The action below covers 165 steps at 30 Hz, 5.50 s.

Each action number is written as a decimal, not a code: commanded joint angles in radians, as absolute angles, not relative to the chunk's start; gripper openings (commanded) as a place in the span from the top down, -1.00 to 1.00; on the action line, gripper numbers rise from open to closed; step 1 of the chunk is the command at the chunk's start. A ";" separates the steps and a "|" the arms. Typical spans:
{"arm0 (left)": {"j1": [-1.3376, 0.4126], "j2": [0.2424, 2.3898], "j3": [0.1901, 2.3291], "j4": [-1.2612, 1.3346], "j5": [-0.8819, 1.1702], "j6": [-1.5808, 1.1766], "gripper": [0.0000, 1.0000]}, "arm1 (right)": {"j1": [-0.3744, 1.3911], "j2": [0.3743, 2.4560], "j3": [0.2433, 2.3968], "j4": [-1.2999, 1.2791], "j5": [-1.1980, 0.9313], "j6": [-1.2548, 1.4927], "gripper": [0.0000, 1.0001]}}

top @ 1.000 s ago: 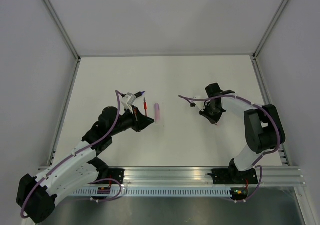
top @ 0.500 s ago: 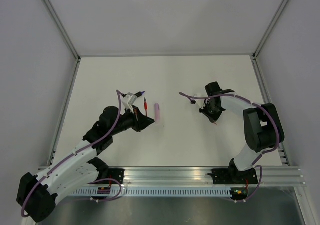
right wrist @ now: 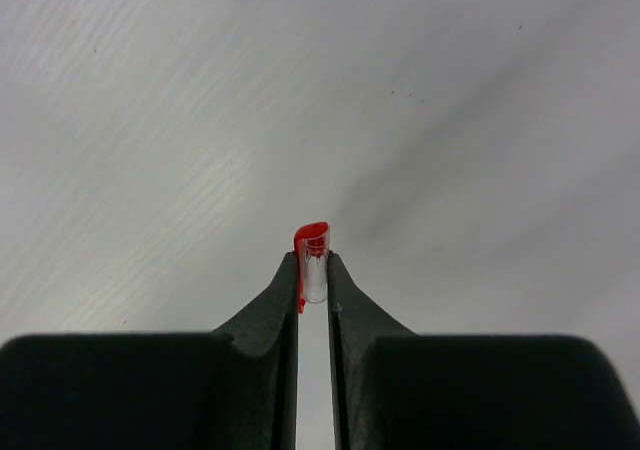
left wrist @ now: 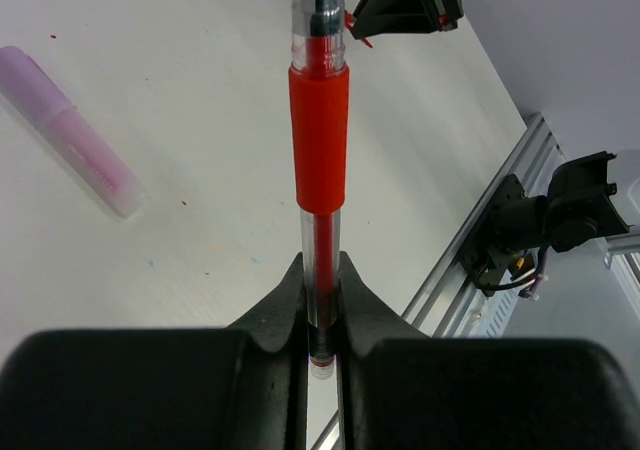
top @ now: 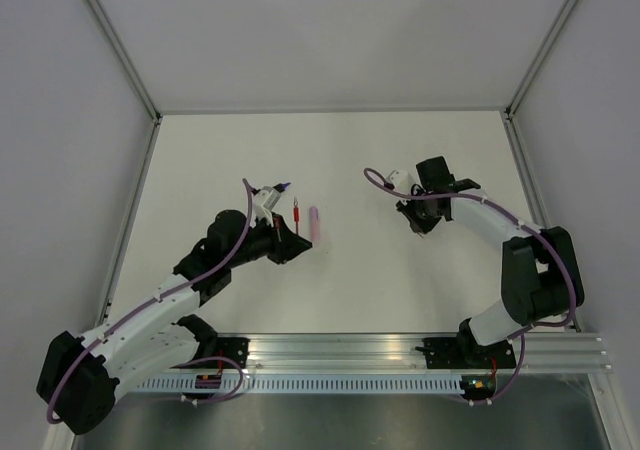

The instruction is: Insert the pens into the pen caps

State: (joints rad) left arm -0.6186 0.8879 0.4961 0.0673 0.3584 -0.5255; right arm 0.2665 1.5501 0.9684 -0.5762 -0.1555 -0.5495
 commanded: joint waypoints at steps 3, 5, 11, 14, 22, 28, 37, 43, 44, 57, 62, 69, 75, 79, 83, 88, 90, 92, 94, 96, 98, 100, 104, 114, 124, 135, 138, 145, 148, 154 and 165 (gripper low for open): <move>-0.624 0.928 0.511 0.138 0.431 -0.505 0.95 | 0.272 1.555 1.106 -0.532 -0.294 -0.339 1.00; -0.626 0.939 0.511 0.143 0.442 -0.506 0.95 | 0.278 1.587 1.170 -0.508 -0.305 -0.243 1.00; -0.629 0.968 0.509 0.176 0.492 -0.509 0.95 | 0.340 1.594 1.266 -0.353 -0.339 0.102 1.00; -0.630 0.985 0.511 0.189 0.515 -0.511 0.95 | 0.365 1.534 1.241 -0.235 -0.273 0.295 1.00; -0.643 1.019 0.525 0.199 0.552 -0.506 0.95 | 0.451 1.362 1.054 0.199 -0.330 0.621 1.00; -0.646 1.026 0.526 0.199 0.549 -0.508 0.95 | 0.528 1.283 0.971 0.359 -0.339 0.710 1.00; -0.646 1.006 0.520 0.209 0.557 -0.517 0.95 | 0.607 1.216 0.900 0.431 -0.321 0.736 1.00; -0.647 0.983 0.512 0.210 0.555 -0.518 0.95 | 0.653 1.236 0.873 0.466 -0.313 0.749 1.00; -0.647 0.983 0.512 0.210 0.558 -0.517 0.95 | 0.658 1.239 0.870 0.462 -0.308 0.747 1.00; -0.647 0.977 0.514 0.201 0.551 -0.509 0.95 | 0.703 1.302 0.854 0.494 -0.310 0.744 1.00; -0.647 0.971 0.511 0.201 0.548 -0.511 0.95 | 0.703 1.308 0.853 0.491 -0.302 0.733 1.00; -0.647 0.966 0.511 0.199 0.543 -0.509 0.95 | 0.706 1.321 0.861 0.489 -0.307 0.733 1.00; -0.647 0.966 0.511 0.198 0.546 -0.509 0.95 | 0.715 1.333 0.861 0.488 -0.308 0.735 1.00; -0.647 0.962 0.509 0.198 0.546 -0.509 0.95 | 0.722 1.341 0.867 0.485 -0.308 0.733 1.00; -0.647 0.953 0.511 0.193 0.538 -0.508 0.95 | 0.729 1.341 0.868 0.476 -0.311 0.729 1.00; -0.647 0.948 0.511 0.187 0.528 -0.506 0.95 | 0.742 1.331 0.861 0.440 -0.310 0.707 1.00; -0.647 0.948 0.509 0.184 0.526 -0.506 0.95 | 0.745 1.325 0.851 0.440 -0.310 0.704 1.00; -0.647 0.948 0.511 0.184 0.525 -0.506 0.95 | 0.747 1.316 0.838 0.446 -0.311 0.703 1.00; -0.647 0.946 0.509 0.183 0.517 -0.506 0.95 | 0.753 1.315 0.834 0.434 -0.313 0.696 1.00; -0.646 0.945 0.509 0.181 0.515 -0.505 0.95 | 0.761 1.312 0.835 0.422 -0.313 0.687 1.00; -0.647 0.942 0.509 0.179 0.511 -0.505 0.95 | 0.767 1.309 0.830 0.403 -0.304 0.680 1.00; -0.647 0.939 0.508 0.178 0.505 -0.508 0.95 | 0.776 1.299 0.821 0.399 -0.296 0.675 1.00; -0.647 0.936 0.508 0.173 0.495 -0.508 0.95 | 0.787 1.284 0.815 0.382 -0.273 0.661 1.00; -0.646 0.927 0.506 0.170 0.485 -0.508 0.95 | 0.798 1.270 0.816 0.364 -0.252 0.649 1.00; -0.647 0.890 0.497 0.163 0.451 -0.503 0.95 | 0.851 1.255 0.744 0.394 -0.196 0.667 0.92; -0.646 0.879 0.480 0.219 0.528 -0.497 0.95 | 0.857 1.210 0.801 0.373 -0.181 0.638 0.20; -0.647 0.871 0.474 0.235 0.546 -0.500 0.95 | 0.856 1.198 0.821 0.354 -0.167 0.621 0.16; -0.646 0.862 0.468 0.247 0.560 -0.502 0.95 | 0.857 1.184 0.844 0.359 -0.178 0.594 0.09; -0.647 0.864 0.468 0.253 0.569 -0.502 0.95 | 0.857 1.187 0.862 0.359 -0.192 0.589 0.03; -0.647 0.858 0.466 0.256 0.574 -0.502 0.95 | 0.856 1.212 0.907 0.339 -0.190 0.583 -0.04; -0.647 0.856 0.466 0.256 0.574 -0.500 0.95 | 0.856 1.258 0.948 0.331 -0.146 0.580 0.02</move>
